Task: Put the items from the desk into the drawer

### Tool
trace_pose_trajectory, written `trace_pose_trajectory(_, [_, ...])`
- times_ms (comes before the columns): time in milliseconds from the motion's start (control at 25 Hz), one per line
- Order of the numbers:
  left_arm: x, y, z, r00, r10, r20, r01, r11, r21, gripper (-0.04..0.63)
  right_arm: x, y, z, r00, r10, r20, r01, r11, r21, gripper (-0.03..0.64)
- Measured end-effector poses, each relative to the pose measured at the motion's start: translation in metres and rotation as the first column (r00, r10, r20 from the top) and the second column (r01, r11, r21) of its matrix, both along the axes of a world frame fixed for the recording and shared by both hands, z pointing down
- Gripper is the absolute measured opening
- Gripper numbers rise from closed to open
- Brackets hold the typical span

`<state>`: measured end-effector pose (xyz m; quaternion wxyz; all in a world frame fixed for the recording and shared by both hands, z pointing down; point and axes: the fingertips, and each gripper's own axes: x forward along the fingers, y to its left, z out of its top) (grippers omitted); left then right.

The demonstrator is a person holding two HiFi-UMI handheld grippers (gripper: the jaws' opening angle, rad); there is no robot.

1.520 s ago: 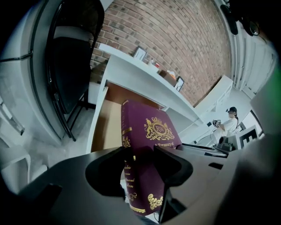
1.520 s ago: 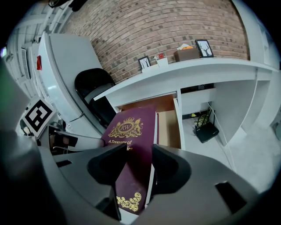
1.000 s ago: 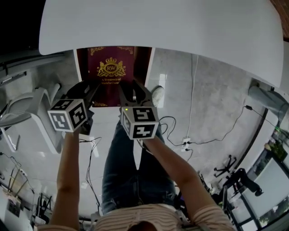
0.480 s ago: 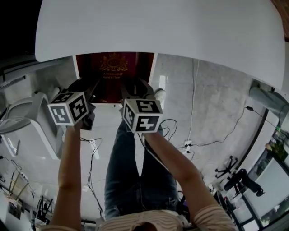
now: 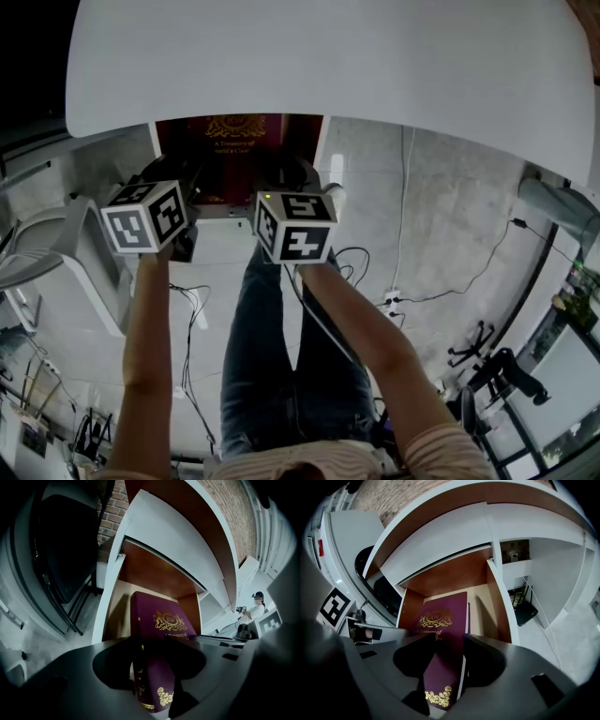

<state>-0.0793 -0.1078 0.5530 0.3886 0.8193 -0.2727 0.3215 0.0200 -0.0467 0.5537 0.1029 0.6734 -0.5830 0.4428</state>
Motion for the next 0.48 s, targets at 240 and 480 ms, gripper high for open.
trace_pose_trajectory(240, [0.007, -0.011, 0.007, 1.000, -0.010, 0.009, 0.010, 1.000, 0.012, 0.199, 0.007, -0.014, 0.008, 1.000, -0.024, -0.019, 0.024, 1.000, 0.004, 0.187])
trace_pose_trajectory(480, [0.012, -0.017, 0.016, 0.999, -0.031, 0.022, 0.031, 0.999, 0.024, 0.199, 0.012, -0.022, 0.015, 0.998, -0.028, -0.051, 0.028, 1.000, 0.007, 0.187])
